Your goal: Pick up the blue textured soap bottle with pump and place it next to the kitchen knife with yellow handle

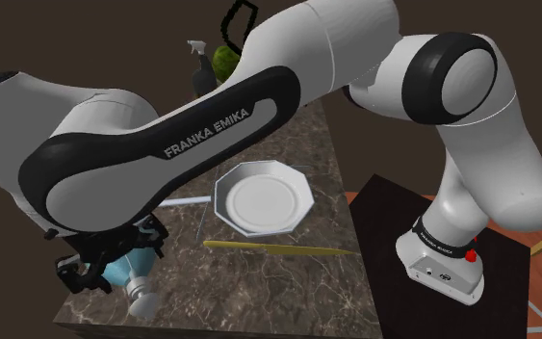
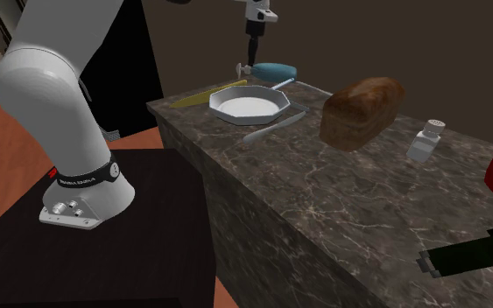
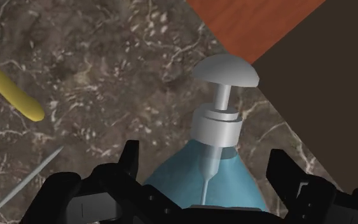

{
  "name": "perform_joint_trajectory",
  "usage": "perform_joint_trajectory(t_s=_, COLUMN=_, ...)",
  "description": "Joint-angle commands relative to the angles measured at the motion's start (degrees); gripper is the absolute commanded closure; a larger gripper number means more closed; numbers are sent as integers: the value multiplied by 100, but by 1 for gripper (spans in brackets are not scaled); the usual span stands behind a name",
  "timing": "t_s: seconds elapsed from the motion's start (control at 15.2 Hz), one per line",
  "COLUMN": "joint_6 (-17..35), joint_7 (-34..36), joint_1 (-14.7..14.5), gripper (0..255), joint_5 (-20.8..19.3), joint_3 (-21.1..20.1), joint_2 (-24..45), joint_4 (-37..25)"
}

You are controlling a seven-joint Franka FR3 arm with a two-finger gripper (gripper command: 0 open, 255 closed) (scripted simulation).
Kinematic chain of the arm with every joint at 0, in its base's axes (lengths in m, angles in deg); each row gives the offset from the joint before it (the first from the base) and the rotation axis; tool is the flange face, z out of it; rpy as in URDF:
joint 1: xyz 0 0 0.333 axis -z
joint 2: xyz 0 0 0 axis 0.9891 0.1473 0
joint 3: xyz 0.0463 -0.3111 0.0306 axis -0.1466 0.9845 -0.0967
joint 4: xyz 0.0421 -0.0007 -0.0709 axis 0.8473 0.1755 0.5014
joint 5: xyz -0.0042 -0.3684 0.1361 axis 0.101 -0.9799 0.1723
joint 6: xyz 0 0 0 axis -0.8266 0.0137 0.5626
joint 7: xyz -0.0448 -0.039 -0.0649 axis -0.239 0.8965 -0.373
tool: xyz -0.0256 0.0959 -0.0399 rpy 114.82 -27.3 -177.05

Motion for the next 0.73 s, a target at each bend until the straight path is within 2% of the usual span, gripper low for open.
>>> perform_joint_trajectory(t_s=0.0, joint_6=-329, joint_7=-29, joint_1=-60, gripper=0, joint_5=7, joint_3=-2, joint_2=25, joint_4=-368)
perform_joint_trajectory(t_s=0.13, joint_6=-705, joint_7=-62, joint_1=-137, gripper=0, joint_5=9, joint_3=1, joint_2=68, joint_4=-802)
perform_joint_trajectory(t_s=0.66, joint_6=-703, joint_7=-61, joint_1=-137, gripper=0, joint_5=10, joint_3=1, joint_2=66, joint_4=-799)
